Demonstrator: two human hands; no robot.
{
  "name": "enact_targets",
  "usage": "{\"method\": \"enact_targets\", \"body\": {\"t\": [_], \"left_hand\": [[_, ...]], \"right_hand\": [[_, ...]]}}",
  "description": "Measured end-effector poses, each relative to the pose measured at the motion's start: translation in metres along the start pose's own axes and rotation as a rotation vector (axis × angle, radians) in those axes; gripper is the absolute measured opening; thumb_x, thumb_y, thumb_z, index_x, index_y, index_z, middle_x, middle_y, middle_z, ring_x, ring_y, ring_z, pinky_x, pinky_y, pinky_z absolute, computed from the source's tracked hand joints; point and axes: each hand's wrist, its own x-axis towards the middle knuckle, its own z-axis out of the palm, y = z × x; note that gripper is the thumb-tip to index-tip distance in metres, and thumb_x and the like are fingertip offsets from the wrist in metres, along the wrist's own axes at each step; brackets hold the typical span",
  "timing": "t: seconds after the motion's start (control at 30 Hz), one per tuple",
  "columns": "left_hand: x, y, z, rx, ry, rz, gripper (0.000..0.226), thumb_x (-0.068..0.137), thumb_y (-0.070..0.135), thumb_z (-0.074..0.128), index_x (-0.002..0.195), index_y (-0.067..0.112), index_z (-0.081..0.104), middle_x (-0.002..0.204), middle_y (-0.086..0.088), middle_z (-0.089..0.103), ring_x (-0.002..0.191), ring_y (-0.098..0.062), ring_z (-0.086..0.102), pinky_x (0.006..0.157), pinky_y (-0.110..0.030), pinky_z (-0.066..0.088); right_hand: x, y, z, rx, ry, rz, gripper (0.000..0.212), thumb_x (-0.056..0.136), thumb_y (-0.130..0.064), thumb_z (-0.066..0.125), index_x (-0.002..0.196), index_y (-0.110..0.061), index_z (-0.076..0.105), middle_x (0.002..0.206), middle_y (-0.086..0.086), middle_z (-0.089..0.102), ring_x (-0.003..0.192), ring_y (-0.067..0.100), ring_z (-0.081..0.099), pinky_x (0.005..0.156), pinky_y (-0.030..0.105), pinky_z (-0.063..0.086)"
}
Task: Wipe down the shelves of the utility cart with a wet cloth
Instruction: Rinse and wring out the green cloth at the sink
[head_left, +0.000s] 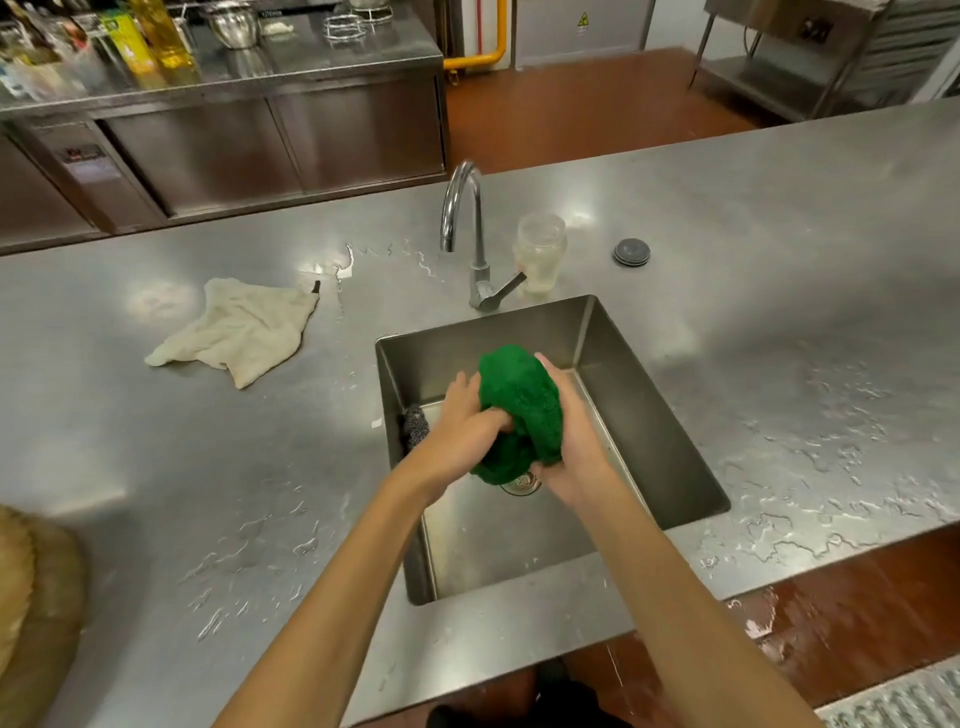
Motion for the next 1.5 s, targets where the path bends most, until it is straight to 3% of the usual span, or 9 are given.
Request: {"method": "enact_targets", "body": {"t": [0.07,0.17,0.27,0.4,0.67,0.93,1.2,1.33,1.5], "left_hand": [[-0.005,-0.005,-0.004,-0.250,-0.152,-0.082,0.053,0.061,0.017,0.063,0.113,0.030,0.060,0.111,-0.004,0.063,0.104,-0.022,0.055,0.090,-0.034,0.047],[-0.007,-0.008,0.001,-0.683,-0.264,-0.132,0.069,0.058,0.032,0.088,0.122,0.018,0.066,0.131,-0.017,0.064,0.122,-0.037,0.058,0.106,-0.059,0.040],[0.006,0.004,0.019,-0.756,-0.093,-0.162,0.064,0.072,0.067,0.070,0.119,0.024,0.072,0.129,-0.012,0.068,0.121,-0.033,0.064,0.104,-0.058,0.045],[0.028,0.012,0.037,-0.933,0.181,-0.202,0.072,0.082,0.072,0.057,0.121,0.012,0.069,0.116,-0.009,0.073,0.111,-0.026,0.068,0.100,-0.045,0.052],[0.056,-0.006,0.034,-0.910,0.641,-0.211,0.055,0.054,0.057,0.073,0.090,0.015,0.071,0.092,-0.007,0.068,0.085,-0.023,0.068,0.066,-0.032,0.053],[0.060,-0.020,0.023,-0.803,0.845,-0.224,0.032,0.081,0.039,0.066,0.089,0.008,0.068,0.088,-0.016,0.067,0.080,-0.029,0.067,0.071,-0.040,0.055],[0.061,-0.008,0.021,-0.629,0.881,-0.223,0.031,0.092,0.027,0.057,0.064,0.015,0.056,0.058,-0.002,0.054,0.055,-0.019,0.053,0.055,-0.029,0.044],[0.057,-0.004,0.019,-0.531,0.819,-0.212,0.027,0.093,0.035,0.056,0.076,0.015,0.062,0.077,-0.008,0.064,0.078,-0.026,0.065,0.072,-0.037,0.054],[0.048,0.005,-0.009,-0.265,0.781,-0.120,0.036,0.101,0.046,0.048,0.084,0.021,0.068,0.087,0.001,0.069,0.085,-0.013,0.065,0.074,-0.026,0.051]], "right_hand": [[0.010,-0.007,-0.008,-0.028,0.095,-0.069,0.070,0.057,-0.053,0.086,0.114,-0.016,0.072,0.118,0.016,0.070,0.108,0.033,0.068,0.094,0.050,0.054],[0.017,-0.020,-0.012,-0.148,0.182,-0.225,0.044,0.061,-0.038,0.086,0.101,-0.027,0.074,0.108,0.006,0.073,0.103,0.028,0.070,0.091,0.053,0.056],[0.016,-0.023,-0.008,-0.255,0.150,-0.343,0.042,0.074,-0.030,0.081,0.113,-0.038,0.066,0.109,-0.007,0.066,0.102,0.014,0.066,0.085,0.037,0.058],[0.016,-0.018,0.009,-0.332,0.107,-0.492,0.035,0.077,-0.042,0.077,0.108,-0.030,0.065,0.102,-0.004,0.069,0.095,0.014,0.068,0.080,0.035,0.058],[0.033,-0.006,0.029,-0.613,0.197,-0.653,0.028,0.072,-0.043,0.077,0.079,-0.024,0.059,0.071,-0.006,0.064,0.068,0.012,0.064,0.068,0.041,0.056],[0.041,-0.004,0.035,-0.636,0.141,-0.579,0.020,0.068,-0.040,0.067,0.065,-0.027,0.053,0.060,-0.009,0.056,0.058,0.010,0.055,0.059,0.032,0.051],[0.050,-0.016,0.035,-0.559,0.115,-0.540,0.024,0.069,-0.031,0.058,0.053,-0.015,0.048,0.052,-0.003,0.048,0.052,0.013,0.047,0.055,0.034,0.043],[0.053,-0.023,0.025,-0.559,0.042,-0.409,0.024,0.076,-0.033,0.064,0.062,-0.017,0.054,0.058,-0.005,0.055,0.060,0.012,0.055,0.059,0.033,0.047],[0.046,-0.044,-0.002,-0.764,-0.061,-0.312,0.045,0.074,-0.064,0.073,0.085,-0.023,0.057,0.088,-0.003,0.066,0.080,0.007,0.066,0.072,0.031,0.056]]}}
